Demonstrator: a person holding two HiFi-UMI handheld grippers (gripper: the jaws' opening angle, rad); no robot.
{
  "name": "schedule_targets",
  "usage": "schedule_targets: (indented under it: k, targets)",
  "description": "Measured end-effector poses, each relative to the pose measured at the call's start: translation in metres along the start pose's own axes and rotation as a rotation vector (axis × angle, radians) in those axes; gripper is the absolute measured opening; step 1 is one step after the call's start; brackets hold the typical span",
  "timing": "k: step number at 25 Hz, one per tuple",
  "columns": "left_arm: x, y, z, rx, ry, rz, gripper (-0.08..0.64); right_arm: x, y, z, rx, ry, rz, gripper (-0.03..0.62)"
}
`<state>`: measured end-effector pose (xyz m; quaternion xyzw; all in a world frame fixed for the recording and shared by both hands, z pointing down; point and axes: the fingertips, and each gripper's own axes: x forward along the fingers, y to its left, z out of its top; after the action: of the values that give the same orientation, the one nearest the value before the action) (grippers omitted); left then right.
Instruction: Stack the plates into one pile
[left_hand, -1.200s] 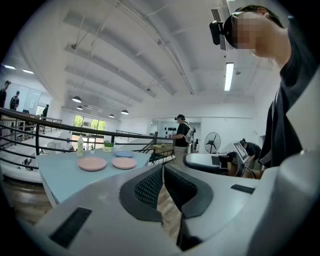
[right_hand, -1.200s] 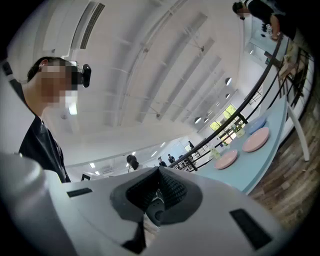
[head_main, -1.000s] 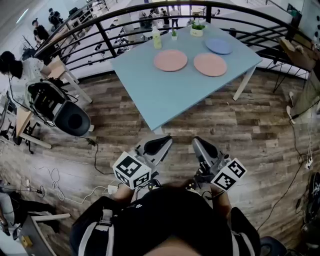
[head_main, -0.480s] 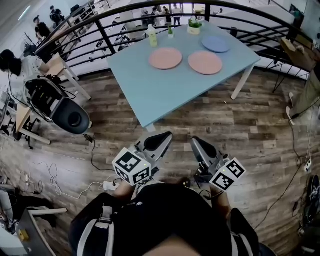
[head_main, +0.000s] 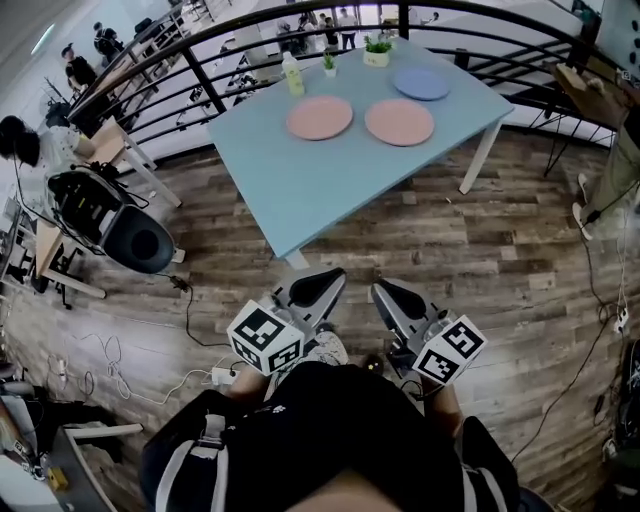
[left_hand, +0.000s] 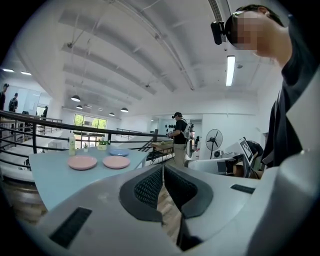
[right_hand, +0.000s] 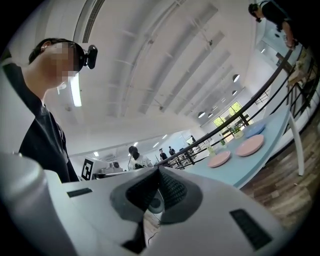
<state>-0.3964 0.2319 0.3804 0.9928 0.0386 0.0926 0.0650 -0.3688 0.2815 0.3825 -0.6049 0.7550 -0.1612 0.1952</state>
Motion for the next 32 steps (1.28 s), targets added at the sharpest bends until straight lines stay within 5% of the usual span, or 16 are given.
schedule_targets:
  k: [4,8,22,32]
  targets:
    - [0.01,0.011,-0.006,0.026,0.016,-0.025,0.02,0.007,-0.009,-0.002,0.03,-0.02,0.004,0.0]
    - [0.034,0.024,-0.008,0.048,0.018,-0.081,0.02,0.01,-0.015,0.007,-0.047,-0.021,0.002,0.0]
    - [0.148,0.08,0.019,0.117,-0.005,-0.276,0.02,0.04,-0.102,0.056,-0.036,-0.075,-0.172,0.002]
    - [0.195,0.149,0.02,0.094,0.025,-0.303,0.02,0.073,-0.172,0.073,0.02,-0.106,-0.318,0.002]
